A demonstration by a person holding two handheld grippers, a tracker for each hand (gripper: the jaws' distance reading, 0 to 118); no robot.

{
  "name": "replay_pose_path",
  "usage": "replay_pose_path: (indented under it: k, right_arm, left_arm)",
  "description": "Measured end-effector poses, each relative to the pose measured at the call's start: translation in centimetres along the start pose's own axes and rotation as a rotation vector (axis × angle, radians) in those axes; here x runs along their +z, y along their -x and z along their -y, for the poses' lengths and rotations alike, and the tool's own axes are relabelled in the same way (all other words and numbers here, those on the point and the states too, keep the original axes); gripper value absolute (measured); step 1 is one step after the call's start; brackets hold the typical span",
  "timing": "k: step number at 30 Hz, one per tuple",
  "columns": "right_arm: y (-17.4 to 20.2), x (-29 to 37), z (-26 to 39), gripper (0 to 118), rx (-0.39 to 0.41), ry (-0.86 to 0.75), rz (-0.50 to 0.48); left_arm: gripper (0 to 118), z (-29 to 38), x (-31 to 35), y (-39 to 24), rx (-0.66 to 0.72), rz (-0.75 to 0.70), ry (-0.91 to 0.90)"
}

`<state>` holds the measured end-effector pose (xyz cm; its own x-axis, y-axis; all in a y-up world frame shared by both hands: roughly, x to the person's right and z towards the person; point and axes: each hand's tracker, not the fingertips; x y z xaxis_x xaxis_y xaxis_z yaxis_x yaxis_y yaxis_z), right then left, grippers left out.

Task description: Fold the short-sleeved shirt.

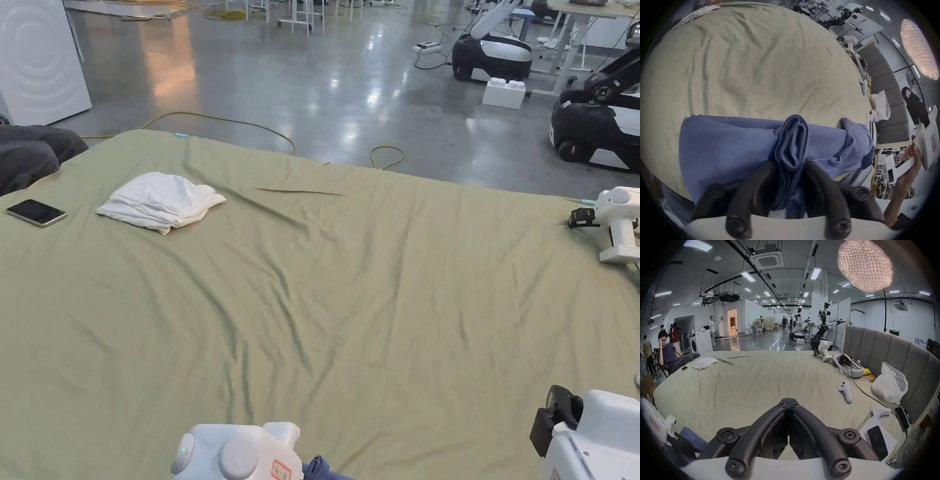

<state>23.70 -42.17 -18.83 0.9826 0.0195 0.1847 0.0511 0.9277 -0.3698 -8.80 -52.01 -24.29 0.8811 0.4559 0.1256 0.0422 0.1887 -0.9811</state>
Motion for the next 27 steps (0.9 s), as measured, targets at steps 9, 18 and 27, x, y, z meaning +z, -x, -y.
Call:
replay_pose_path:
  k: [9, 18, 27]
  right_arm:
    - [-0.6, 0.4, 0.0, 0, -0.001, 0.003, 0.008]
    - [-1.0, 0.6, 0.2, 0, -0.004, 0.007, 0.015]
    - [-1.1, 0.5, 0.6, 0, -0.007, 0.024, 0.014]
  left_arm:
    - [58, -0.2, 4.9, -0.5, -0.001, 0.128, -0.118]
    - [15, 0.1, 0.8, -0.4, -0.075, -0.035, -0.018]
    - [14, 1.9, -2.7, -2.5, -0.13, 0.025, -0.007]
